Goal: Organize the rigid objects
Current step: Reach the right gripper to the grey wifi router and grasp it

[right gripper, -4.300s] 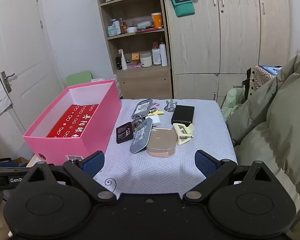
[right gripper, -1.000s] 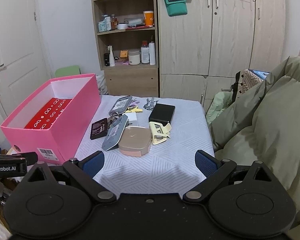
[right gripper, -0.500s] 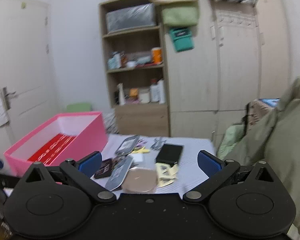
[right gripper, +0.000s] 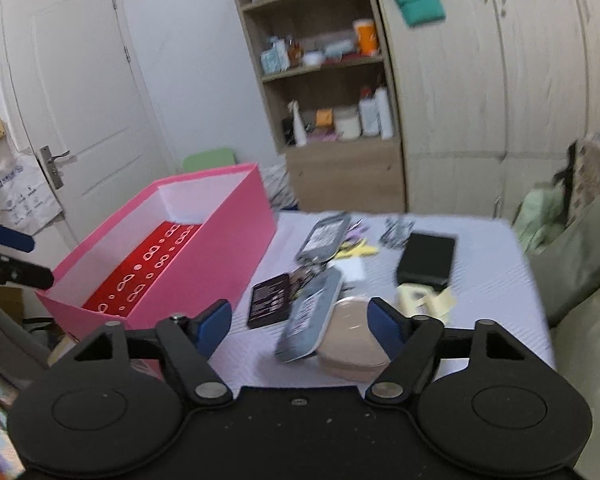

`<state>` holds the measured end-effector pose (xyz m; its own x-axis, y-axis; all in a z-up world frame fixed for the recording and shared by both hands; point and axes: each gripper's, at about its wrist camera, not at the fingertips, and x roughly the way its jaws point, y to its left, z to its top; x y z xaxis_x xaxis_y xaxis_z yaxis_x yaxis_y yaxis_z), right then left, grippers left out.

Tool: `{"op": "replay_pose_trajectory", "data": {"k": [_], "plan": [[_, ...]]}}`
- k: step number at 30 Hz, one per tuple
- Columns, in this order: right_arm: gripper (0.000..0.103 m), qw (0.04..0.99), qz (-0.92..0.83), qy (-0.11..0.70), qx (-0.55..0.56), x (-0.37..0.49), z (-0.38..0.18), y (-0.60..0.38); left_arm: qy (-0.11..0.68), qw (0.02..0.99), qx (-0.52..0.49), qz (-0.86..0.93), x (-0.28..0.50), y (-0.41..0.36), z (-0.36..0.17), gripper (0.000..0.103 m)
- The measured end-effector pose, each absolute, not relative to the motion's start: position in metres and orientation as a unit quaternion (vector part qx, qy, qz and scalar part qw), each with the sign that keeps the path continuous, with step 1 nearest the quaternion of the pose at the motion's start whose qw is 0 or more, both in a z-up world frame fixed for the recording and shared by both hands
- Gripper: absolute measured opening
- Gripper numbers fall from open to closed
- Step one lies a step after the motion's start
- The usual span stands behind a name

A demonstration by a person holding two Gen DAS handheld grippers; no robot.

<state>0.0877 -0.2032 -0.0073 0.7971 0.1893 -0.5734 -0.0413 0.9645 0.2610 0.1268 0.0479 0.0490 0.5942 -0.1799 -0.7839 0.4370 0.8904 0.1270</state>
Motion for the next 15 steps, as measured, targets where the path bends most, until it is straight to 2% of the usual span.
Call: {"op": "replay_pose_trajectory", "data": {"k": [4,10,15], "plan": [[0.066,0.923,0.064,0.35,0.145,0.114,-0.026,-0.201,0.422,0.88,0.148,-0.159,0.161,0.061,0.04,0.096],[0.054,0.906,0.053,0.388,0.161,0.138,-0.046,-0.201,0.452,0.874,0.13,-0.124,0.208,0.085,0.013,0.073],[0.036,0.9,0.033,0.407,0.155,0.15,-0.057,-0.201,0.451,0.877,0.142,-0.087,0.231,0.097,-0.009,0.061]]}}
